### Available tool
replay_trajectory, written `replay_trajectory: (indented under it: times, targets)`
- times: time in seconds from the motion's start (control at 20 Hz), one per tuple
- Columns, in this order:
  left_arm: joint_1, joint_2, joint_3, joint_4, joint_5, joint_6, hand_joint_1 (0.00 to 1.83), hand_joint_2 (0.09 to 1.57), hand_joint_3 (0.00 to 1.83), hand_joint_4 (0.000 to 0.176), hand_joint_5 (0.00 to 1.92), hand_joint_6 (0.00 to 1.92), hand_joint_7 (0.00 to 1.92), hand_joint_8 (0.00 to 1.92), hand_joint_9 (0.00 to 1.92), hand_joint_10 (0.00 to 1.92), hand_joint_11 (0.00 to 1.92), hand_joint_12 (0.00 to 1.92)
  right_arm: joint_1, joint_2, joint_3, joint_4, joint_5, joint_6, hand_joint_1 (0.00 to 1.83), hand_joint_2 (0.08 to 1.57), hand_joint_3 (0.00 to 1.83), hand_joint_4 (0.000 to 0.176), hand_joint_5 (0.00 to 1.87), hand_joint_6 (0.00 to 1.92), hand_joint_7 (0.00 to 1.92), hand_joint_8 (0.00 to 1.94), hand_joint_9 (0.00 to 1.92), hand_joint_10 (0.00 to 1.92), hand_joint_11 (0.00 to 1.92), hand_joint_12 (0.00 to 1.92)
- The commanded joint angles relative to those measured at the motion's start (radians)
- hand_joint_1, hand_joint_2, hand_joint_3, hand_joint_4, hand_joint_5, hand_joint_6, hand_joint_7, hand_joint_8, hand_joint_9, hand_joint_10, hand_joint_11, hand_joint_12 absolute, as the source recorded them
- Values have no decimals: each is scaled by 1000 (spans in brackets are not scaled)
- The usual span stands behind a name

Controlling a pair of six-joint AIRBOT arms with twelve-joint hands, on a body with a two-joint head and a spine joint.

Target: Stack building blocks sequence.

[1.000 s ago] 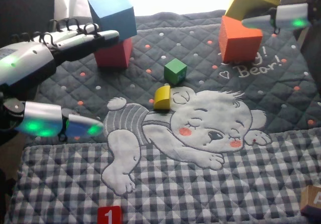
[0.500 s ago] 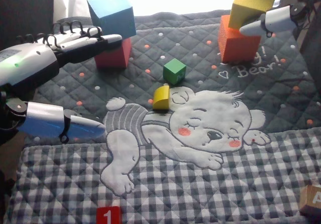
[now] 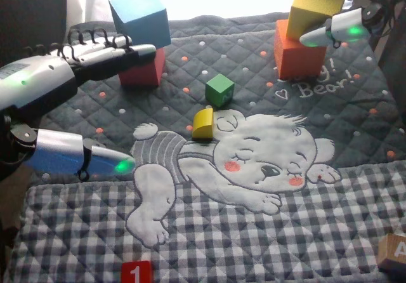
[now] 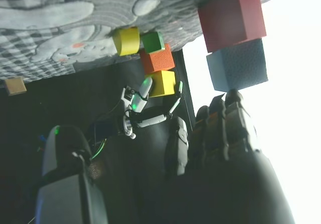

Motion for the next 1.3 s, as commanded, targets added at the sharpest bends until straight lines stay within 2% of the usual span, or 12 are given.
replay_trajectory:
  times: [0.0,0.2,0.25,0.4,0.45,0.65,0.85,0.95,1.05,1.1,1.2,1.25]
  targets:
    - [-12,-1,2,-17,-119,-7,722,882,1,176,153,6,22,3,0,0,0,0,13,2,2,14,104,1,1239,1095,0,0,982,909,1086,897,1128,747,937,1275]
    - [-12,-4,3,-17,-118,-7,704,877,0,170,155,4,25,3,0,0,0,0,19,3,-9,14,122,1,1249,1084,0,0,1010,833,1108,897,1126,826,916,1372]
    - [-12,-5,4,-17,-117,-7,692,877,0,160,155,3,26,3,0,0,0,0,20,4,-13,14,129,1,1247,1078,0,0,1030,818,1115,866,1133,811,908,1367]
    - [-12,-5,5,-17,-119,-7,701,868,0,175,145,0,19,0,0,0,0,0,25,7,-20,5,137,1,1262,1068,0,0,1057,722,1139,882,1143,907,892,1460]
    - [-12,-5,5,-17,-120,-7,718,872,0,176,147,1,27,3,0,0,0,0,26,8,-22,4,140,1,1258,1069,0,0,1052,752,1135,863,1140,874,928,1373]
    - [-12,-7,5,-17,-120,-7,713,882,2,176,147,0,10,0,0,0,0,0,25,8,-27,-1,143,1,1256,1069,0,0,1042,780,1144,845,1177,909,978,1384]
    - [-12,-7,5,-17,-121,-7,704,877,0,176,155,3,27,6,0,0,0,0,25,8,-24,0,142,1,1248,1072,1,0,1030,829,1142,810,1172,871,945,1419]
    - [-12,-8,5,-17,-121,-7,691,885,2,170,150,1,19,2,0,0,0,0,25,8,-22,0,142,1,1243,1078,0,4,1024,859,1120,827,1150,804,925,1341]
    - [-12,-9,6,-17,-121,-7,728,876,0,170,164,6,29,5,0,0,0,0,25,8,-19,0,141,1,1246,1076,0,0,1027,840,1128,830,1154,765,921,1357]
    - [-12,-9,6,-17,-121,-7,730,875,0,175,169,7,30,5,0,0,0,0,25,8,-19,0,140,1,1246,1073,0,0,1031,839,1134,814,1169,723,920,1344]
    - [-12,-10,6,-18,-121,-7,739,878,0,172,164,4,21,1,0,0,0,0,25,8,-19,0,134,1,1245,1071,0,4,1030,851,1147,774,1215,602,941,1307]
    - [-12,-10,5,-18,-121,-7,742,878,0,169,172,7,23,1,0,0,0,0,25,8,-18,0,129,1,1242,1074,0,14,1021,884,1140,765,1204,538,907,1325]
